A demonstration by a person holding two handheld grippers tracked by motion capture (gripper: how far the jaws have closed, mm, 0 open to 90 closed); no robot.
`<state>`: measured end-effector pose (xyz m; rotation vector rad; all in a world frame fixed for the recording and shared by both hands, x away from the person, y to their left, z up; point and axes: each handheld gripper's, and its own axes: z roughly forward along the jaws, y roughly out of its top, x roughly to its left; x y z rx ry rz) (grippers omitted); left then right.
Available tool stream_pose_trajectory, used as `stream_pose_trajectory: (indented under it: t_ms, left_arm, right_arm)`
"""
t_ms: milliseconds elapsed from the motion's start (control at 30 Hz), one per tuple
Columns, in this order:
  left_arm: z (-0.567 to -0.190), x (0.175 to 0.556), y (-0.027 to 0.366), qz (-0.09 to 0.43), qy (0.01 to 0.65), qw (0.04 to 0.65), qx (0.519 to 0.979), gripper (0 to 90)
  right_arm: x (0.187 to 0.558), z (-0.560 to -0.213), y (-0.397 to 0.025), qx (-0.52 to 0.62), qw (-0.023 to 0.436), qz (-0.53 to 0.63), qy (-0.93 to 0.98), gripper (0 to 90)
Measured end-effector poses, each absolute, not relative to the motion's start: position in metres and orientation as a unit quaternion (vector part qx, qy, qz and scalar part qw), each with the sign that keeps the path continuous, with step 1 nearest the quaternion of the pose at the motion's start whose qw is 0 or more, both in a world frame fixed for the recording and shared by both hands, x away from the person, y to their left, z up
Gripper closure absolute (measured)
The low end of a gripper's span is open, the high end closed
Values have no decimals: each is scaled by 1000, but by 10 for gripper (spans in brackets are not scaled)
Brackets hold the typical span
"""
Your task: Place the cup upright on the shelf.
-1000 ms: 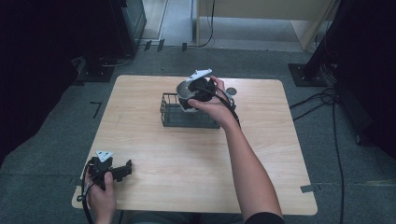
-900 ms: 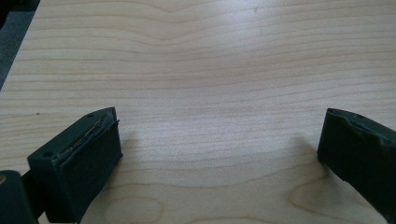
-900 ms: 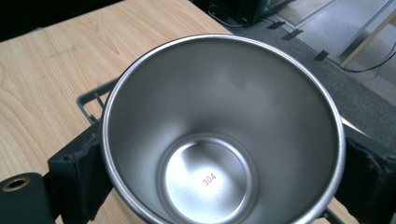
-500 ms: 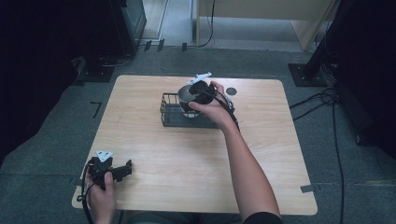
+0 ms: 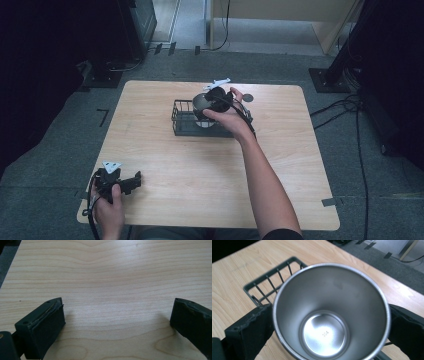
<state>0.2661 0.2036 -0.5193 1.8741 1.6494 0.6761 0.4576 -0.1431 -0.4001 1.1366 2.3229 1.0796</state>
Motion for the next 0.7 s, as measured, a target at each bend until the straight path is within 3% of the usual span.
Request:
stream_pose_trajectory:
  t_ms: [700]
  left_arm:
    - [-519, 266, 204, 251, 613, 274, 697, 0]
  right_arm:
    - [427, -382, -184, 428, 189, 415, 780, 0]
